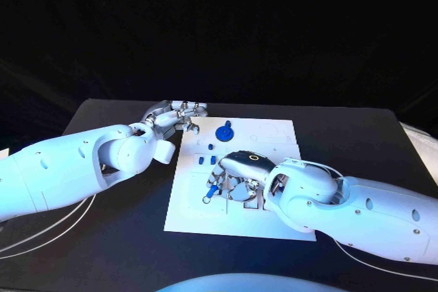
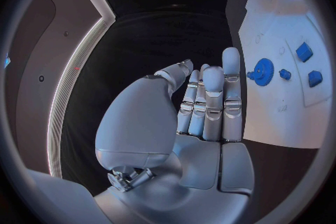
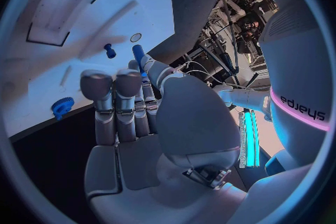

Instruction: Assemble the parts on the task board

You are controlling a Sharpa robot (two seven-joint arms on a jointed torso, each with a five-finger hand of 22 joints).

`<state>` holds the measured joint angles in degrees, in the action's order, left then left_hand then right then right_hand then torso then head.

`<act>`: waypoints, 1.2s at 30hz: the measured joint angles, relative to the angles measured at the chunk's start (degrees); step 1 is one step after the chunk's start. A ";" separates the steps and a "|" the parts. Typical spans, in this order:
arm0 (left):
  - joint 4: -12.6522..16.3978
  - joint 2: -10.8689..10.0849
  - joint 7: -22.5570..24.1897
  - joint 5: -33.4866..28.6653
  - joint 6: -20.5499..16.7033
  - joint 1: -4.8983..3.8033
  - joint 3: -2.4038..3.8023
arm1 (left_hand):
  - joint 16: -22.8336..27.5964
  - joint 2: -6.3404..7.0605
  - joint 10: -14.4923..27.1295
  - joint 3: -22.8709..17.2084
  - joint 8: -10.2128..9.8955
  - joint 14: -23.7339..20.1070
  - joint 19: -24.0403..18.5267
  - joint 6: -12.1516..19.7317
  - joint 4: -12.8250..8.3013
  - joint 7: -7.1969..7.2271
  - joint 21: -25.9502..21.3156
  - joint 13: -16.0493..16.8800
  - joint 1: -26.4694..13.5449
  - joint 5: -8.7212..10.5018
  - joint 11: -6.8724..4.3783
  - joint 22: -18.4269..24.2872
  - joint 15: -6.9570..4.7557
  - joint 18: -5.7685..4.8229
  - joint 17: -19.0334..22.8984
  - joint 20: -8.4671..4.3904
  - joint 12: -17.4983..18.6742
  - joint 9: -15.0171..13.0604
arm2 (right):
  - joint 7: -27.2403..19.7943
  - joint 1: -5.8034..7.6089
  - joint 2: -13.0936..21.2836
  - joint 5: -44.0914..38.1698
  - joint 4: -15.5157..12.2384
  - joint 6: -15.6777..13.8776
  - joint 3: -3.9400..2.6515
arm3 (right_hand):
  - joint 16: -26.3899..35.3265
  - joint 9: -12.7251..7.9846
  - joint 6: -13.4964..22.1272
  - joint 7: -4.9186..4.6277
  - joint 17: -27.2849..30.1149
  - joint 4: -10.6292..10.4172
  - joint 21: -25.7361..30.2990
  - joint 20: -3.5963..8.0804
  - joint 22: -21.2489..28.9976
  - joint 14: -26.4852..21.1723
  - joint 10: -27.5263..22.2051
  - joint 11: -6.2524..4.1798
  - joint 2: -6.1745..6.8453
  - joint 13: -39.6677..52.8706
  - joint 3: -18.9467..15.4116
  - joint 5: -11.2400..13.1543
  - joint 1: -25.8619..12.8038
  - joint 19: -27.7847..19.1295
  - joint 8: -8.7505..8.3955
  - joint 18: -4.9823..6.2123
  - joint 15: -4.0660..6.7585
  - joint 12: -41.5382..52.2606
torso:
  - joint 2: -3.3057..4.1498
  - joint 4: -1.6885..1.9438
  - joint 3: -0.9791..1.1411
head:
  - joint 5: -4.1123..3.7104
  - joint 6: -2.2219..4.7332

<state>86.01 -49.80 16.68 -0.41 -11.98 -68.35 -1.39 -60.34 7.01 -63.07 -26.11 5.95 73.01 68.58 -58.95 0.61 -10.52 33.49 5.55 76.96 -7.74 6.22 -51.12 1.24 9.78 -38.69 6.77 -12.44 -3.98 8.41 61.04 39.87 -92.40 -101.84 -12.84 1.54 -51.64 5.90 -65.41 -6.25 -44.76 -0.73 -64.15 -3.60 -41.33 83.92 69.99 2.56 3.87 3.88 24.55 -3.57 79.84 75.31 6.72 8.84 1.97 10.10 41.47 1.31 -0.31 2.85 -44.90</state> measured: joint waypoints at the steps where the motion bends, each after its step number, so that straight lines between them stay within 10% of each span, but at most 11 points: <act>1: 0.00 0.00 0.00 0.00 0.01 0.00 0.00 | 0.00 0.00 0.00 0.00 0.00 0.00 0.00 0.01 0.00 -0.01 0.00 0.01 0.00 0.00 0.00 0.00 0.00 0.00 0.01 0.00 0.00 0.00 | -0.15 -0.17 -0.27 0.00 0.32 0.03 0.03 | 0.00 0.09 0.00 0.00 0.00 0.00 0.00 0.00 0.02 0.00 0.00 0.00 0.00 0.00 0.00 0.00 0.00 0.00 -0.01 0.00 0.00 0.00 | 0.01 0.00 0.00 | 0.02 -0.01; 36: -0.05 -0.02 -0.25 0.00 0.32 0.00 0.00 | 0.00 0.00 0.00 0.00 0.00 0.00 0.00 0.20 0.00 -0.20 0.00 0.03 0.00 0.00 0.00 -0.01 0.00 0.00 0.04 0.00 0.00 0.00 | 0.09 -1.08 -3.28 -3.15 3.43 2.75 0.20 | 0.00 -0.06 0.28 -0.28 0.18 0.02 0.00 -0.22 0.33 0.00 0.09 0.10 0.24 0.01 0.30 -0.19 -0.22 -0.22 -0.29 0.00 0.00 -0.23 | -0.02 0.01 0.03 | 0.14 -0.46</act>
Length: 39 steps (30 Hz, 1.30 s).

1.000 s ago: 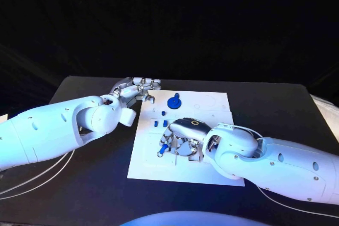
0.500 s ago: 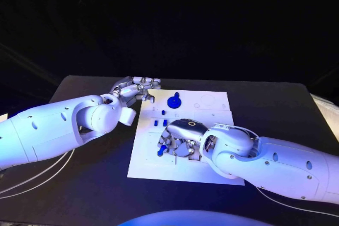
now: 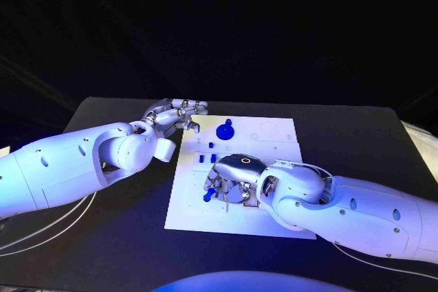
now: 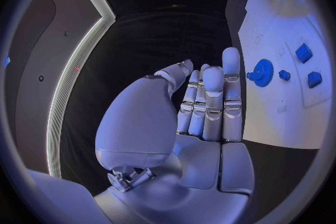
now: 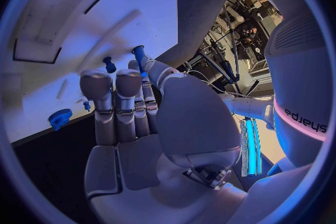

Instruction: Assemble the parts on the task board

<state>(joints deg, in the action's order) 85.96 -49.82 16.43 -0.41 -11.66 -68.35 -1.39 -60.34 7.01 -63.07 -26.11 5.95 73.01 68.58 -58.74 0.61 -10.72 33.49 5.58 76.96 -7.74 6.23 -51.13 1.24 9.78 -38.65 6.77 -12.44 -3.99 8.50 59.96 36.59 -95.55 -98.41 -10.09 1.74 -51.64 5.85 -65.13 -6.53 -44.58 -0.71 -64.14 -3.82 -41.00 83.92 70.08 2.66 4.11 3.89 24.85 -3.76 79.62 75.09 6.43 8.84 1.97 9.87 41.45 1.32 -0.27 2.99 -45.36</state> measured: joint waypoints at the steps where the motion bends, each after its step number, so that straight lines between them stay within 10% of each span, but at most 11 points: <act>1: 0.00 0.00 -0.01 0.00 0.00 0.00 0.00 | 0.00 0.00 0.00 0.00 0.00 0.00 0.00 0.00 0.00 0.00 0.00 0.00 0.00 0.00 0.00 0.00 0.00 0.01 0.00 0.00 0.00 0.00 | 0.18 0.00 -0.10 -0.35 0.01 0.10 0.02 | 0.00 0.00 0.00 0.00 0.00 0.00 0.00 0.00 0.00 0.00 0.00 0.00 0.00 0.00 0.00 0.00 0.00 0.00 0.00 0.00 0.00 0.00 | 0.00 0.00 0.00 | -0.02 0.00; 11: 0.01 0.01 -0.07 0.00 0.05 0.00 0.00 | 0.00 0.00 0.00 0.00 0.00 0.00 0.00 0.00 0.00 0.00 0.00 -0.01 0.00 0.00 0.00 0.00 0.00 0.00 0.00 0.00 0.00 0.00 | 1.73 -0.05 -1.45 -4.14 0.02 1.01 0.24 | 0.00 0.11 0.29 -0.49 0.11 0.00 0.00 -0.01 0.03 0.00 -0.42 0.44 0.39 0.03 0.00 -0.24 -0.39 -0.01 -0.05 0.00 0.00 -0.85 | 0.00 0.02 0.00 | -0.15 -0.01; 22: 0.04 -0.03 -0.15 0.00 0.08 0.00 0.00 | 0.00 0.00 0.00 0.00 0.00 0.00 0.00 0.00 0.00 0.00 0.00 -0.01 0.00 0.00 0.00 0.00 0.00 0.00 -0.01 0.00 0.00 0.00 | 2.10 -0.21 -1.94 -5.24 0.23 1.31 0.55 | 0.35 -1.96 9.29 -2.51 1.41 -0.85 1.61 -1.73 3.09 -0.40 -7.97 2.70 4.64 -0.18 -3.97 -2.80 -5.31 -1.77 -2.81 0.01 -1.46 -3.97 | 0.00 0.01 -0.02 | -0.16 0.02; 31: 0.04 -0.08 -0.24 0.00 0.12 0.00 0.00 | 0.00 0.00 0.00 0.00 0.00 0.00 0.00 0.00 0.00 0.00 0.00 -0.01 0.00 0.00 0.00 -0.01 0.00 0.00 -0.01 0.00 0.00 0.00 | 1.91 -0.49 -0.44 -5.19 -1.13 -1.99 0.58 | 1.99 -1.98 13.77 -2.25 3.47 -1.00 4.43 -2.23 7.72 -1.53 -17.06 3.63 4.27 0.09 -11.67 -3.47 -4.52 -3.70 -2.80 0.01 -2.59 -3.35 | -0.03 0.01 0.01 | -0.19 0.03; 39: 0.00 -0.27 -0.34 0.00 0.16 0.01 0.00 | 0.00 0.00 0.00 0.00 0.00 0.00 0.00 0.00 0.00 0.00 0.00 -0.01 0.00 0.00 0.00 -0.01 0.00 0.00 -0.01 0.00 0.00 0.00 | 1.01 -0.04 7.11 -2.95 -6.50 -7.74 -0.03 | 1.99 -1.52 11.93 -2.95 4.09 -1.28 4.50 -2.41 7.12 -1.70 -15.35 3.14 2.43 1.12 -14.73 -4.89 -1.64 -3.87 -2.19 0.01 -2.76 2.65 | -0.08 -0.05 0.04 | -0.41 0.37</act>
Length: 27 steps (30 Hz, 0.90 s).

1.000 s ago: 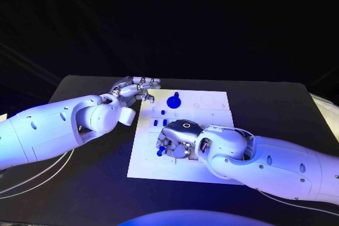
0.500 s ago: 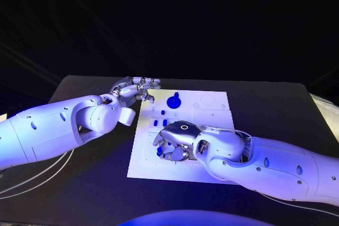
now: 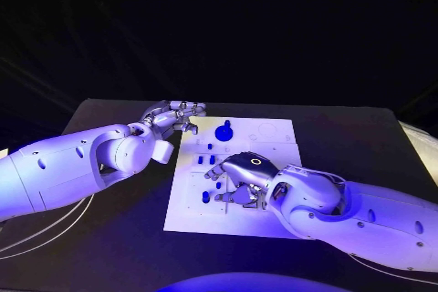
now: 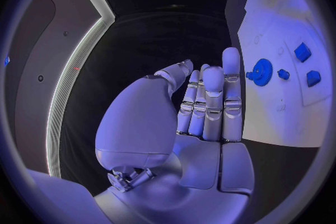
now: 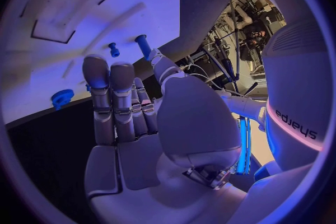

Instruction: Assemble the parts on the task board

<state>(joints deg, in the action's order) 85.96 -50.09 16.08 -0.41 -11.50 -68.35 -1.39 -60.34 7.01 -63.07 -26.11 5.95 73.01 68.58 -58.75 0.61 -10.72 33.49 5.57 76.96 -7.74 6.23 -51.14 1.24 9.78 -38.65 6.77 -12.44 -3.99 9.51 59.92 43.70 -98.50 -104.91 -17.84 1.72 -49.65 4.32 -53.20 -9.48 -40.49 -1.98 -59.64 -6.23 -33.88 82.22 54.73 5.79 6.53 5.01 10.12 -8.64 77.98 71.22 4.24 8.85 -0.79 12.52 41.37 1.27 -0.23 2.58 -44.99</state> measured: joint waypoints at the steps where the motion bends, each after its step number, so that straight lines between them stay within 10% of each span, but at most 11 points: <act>1: 0.01 -0.03 -0.01 0.00 0.00 0.00 0.00 | 0.00 0.00 0.00 0.00 0.00 0.00 0.00 0.00 0.00 0.00 0.00 0.00 0.00 0.00 0.00 0.00 0.00 0.00 0.00 0.00 0.00 0.00 | -0.04 0.35 1.40 0.74 -0.80 -0.43 -0.07 | -0.06 0.11 -0.81 -0.07 -0.22 -0.09 -0.48 0.21 -0.63 0.22 1.62 -0.07 -0.17 0.22 -0.09 -0.04 0.17 0.24 0.37 0.00 0.22 1.04 | -0.02 -0.03 0.00 | -0.11 0.12; 14: 0.15 -0.51 -0.05 0.00 -0.02 0.01 -0.01 | 0.00 0.00 0.00 0.00 0.00 0.00 0.00 0.00 0.00 0.00 0.00 0.00 0.00 0.00 0.00 0.00 0.00 0.00 0.00 0.00 0.00 0.00 | 4.31 3.26 18.01 14.89 -7.15 -2.86 0.28 | -11.82 0.47 -4.95 2.00 -12.31 -5.34 -10.12 3.01 -14.98 1.76 17.30 -3.15 -0.04 8.28 -4.06 -7.14 -4.55 6.34 2.86 -0.93 3.01 13.18 | -0.54 -1.33 0.12 | -2.14 1.16; 27: 0.16 -0.44 -0.07 0.00 -0.02 -0.01 -0.01 | 0.00 -0.23 0.53 -0.16 0.00 0.00 0.00 0.00 -0.16 0.00 -0.23 0.03 0.23 0.00 0.11 0.11 0.00 0.00 0.28 0.00 -0.43 0.00 | 13.11 2.80 21.66 16.74 -8.21 -2.37 1.52 | -21.48 1.00 -5.61 3.22 -22.30 -10.91 -15.80 3.55 -24.10 1.92 16.41 -4.49 -0.21 37.04 -10.34 -11.99 -4.97 8.10 6.83 -2.51 3.78 38.69 | -1.03 -2.14 0.35 | -2.88 1.19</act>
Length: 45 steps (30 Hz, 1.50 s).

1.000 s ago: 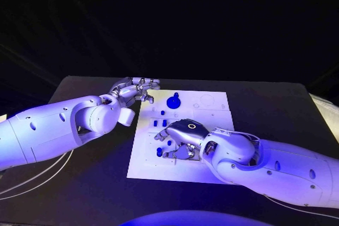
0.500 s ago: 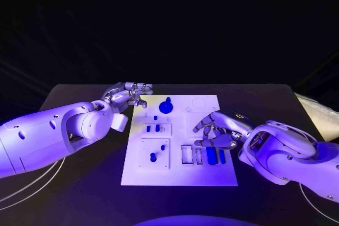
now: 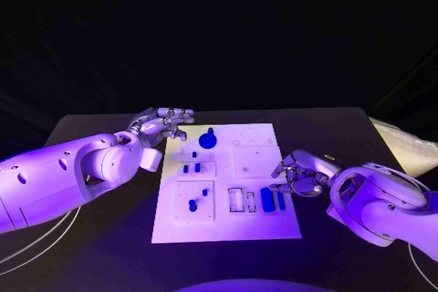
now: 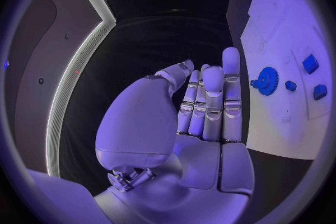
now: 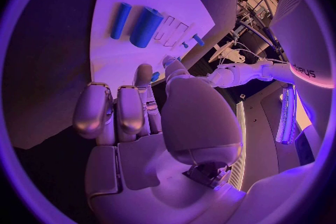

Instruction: Assemble the parts on the task board

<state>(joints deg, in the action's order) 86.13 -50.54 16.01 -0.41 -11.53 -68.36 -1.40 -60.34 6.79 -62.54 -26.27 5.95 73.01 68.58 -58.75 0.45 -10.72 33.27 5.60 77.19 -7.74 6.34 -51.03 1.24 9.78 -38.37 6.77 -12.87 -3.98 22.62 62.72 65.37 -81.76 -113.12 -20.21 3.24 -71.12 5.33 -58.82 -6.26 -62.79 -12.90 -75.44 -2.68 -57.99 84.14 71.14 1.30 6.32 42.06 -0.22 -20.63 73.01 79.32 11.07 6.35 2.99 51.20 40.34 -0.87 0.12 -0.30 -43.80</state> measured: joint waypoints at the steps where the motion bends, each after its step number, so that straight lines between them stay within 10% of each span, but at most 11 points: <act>1: 0.00 0.00 0.00 0.00 0.00 0.00 0.00 | 0.00 0.00 0.00 0.00 0.00 0.00 0.00 0.00 0.00 0.00 0.00 0.02 0.00 0.00 0.00 0.00 0.00 0.00 0.00 0.00 0.00 0.00 | 0.38 -0.15 -0.10 -0.05 0.01 0.10 0.04 | -1.79 0.00 -0.04 0.04 -2.36 -0.30 -0.02 0.00 -0.07 0.00 0.89 0.05 -0.27 3.14 -0.39 -0.03 0.27 0.00 0.03 -0.19 0.00 2.63 | -0.01 0.00 0.00 | -0.01 0.00; 10: 0.00 -0.12 -0.01 0.00 0.00 0.00 0.00 | 0.00 0.00 0.00 0.00 0.00 0.00 0.00 0.00 0.00 0.00 0.00 0.01 0.00 0.00 0.00 0.00 0.00 0.00 0.00 0.00 0.00 0.00 | 3.51 -0.91 -1.37 -1.32 0.27 2.11 0.25 | -8.84 0.18 -0.19 0.18 -11.61 -3.40 -0.68 -0.22 -1.39 0.00 4.09 -0.12 -1.13 18.62 -4.13 -0.57 0.06 0.21 1.58 -0.19 0.00 15.15 | -0.01 -0.03 -0.08 | 0.04 -0.24; 45: 0.04 -0.58 -0.19 0.00 0.03 0.01 -0.01 | 0.00 0.00 0.00 0.00 0.00 0.00 0.00 0.00 0.00 0.00 0.01 -0.01 0.00 0.00 0.00 0.04 0.00 0.00 -0.01 0.00 0.00 0.00 | 8.94 -3.53 -6.67 -5.49 4.19 6.99 0.06 | -9.81 0.89 -0.46 0.45 -12.14 -3.86 -1.35 -0.21 -2.83 -0.01 4.79 -0.42 -2.78 22.36 -6.34 -0.56 -1.59 0.60 3.01 -0.18 -0.01 17.37 | 0.09 0.02 -0.13 | 0.62 -1.02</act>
<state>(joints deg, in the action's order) 86.17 -51.12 15.81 -0.41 -11.50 -68.34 -1.41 -60.34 6.79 -62.55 -26.27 5.95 73.01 68.58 -58.75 0.45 -10.72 33.28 5.59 77.19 -7.74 6.34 -50.99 1.24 9.78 -38.39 6.77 -12.87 -3.98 31.57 59.19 58.70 -87.26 -108.93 -13.22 3.30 -80.94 6.22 -59.28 -5.81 -74.93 -16.76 -76.80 -2.89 -60.81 84.13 75.93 0.88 3.54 64.42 -6.56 -21.19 71.41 79.92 14.08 6.17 2.98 68.58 40.43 -0.85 -0.01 0.32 -44.82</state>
